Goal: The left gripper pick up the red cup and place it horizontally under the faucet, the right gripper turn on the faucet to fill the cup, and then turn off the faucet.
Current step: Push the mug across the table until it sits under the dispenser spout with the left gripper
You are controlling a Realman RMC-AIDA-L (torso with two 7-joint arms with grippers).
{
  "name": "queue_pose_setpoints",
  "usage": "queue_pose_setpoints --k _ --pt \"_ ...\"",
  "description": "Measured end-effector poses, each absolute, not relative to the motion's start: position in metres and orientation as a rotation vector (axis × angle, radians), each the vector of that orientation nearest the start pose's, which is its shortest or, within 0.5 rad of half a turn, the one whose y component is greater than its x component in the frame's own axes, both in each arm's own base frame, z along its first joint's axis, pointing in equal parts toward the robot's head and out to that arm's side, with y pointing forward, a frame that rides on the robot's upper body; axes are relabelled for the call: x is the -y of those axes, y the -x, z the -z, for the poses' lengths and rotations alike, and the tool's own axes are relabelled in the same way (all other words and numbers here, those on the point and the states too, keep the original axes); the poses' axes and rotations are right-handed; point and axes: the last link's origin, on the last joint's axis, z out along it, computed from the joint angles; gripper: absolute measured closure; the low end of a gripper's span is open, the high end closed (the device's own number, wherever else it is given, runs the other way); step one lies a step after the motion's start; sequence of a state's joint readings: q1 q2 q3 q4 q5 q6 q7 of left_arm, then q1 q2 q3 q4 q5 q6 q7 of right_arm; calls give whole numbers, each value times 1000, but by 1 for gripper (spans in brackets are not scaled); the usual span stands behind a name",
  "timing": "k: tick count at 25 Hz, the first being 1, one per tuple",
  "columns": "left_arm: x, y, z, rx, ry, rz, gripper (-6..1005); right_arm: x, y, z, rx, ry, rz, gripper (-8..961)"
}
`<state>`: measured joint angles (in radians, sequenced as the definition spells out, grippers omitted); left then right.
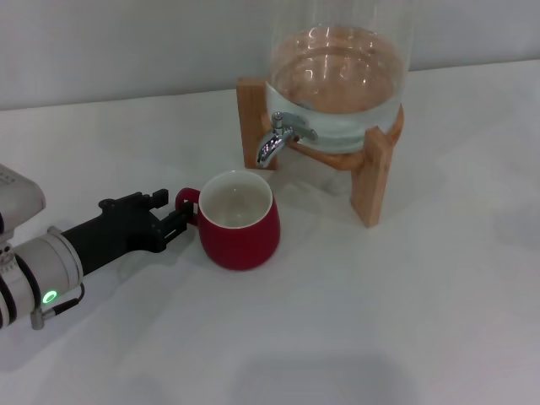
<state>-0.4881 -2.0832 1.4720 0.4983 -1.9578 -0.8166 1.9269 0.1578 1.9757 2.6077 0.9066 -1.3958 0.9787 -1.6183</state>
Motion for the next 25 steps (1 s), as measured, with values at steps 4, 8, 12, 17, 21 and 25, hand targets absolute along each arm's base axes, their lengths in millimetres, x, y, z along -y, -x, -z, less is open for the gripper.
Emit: queue_pose_setpoints --k 4,8,12,17,21,25 --pt "-357 268 77 746 2414 532 541 -291 -402 -212 -858 1437 -712 232" --pt "-352 272 76 751 2412 540 545 -291 -403 -212 -859 1435 -711 232" --pt "-344 275 68 721 2404 553 543 -291 -403 -212 -860 1434 -710 231" --pt "-337 276 61 705 2385 575 542 -291 -403 -212 -859 1433 -709 231" --pt "-333 273 68 704 2424 566 541 -291 -403 -211 -860 1433 -708 231" --pt "-331 269 75 691 2456 559 540 -291 -404 -211 -863 1431 -707 231"
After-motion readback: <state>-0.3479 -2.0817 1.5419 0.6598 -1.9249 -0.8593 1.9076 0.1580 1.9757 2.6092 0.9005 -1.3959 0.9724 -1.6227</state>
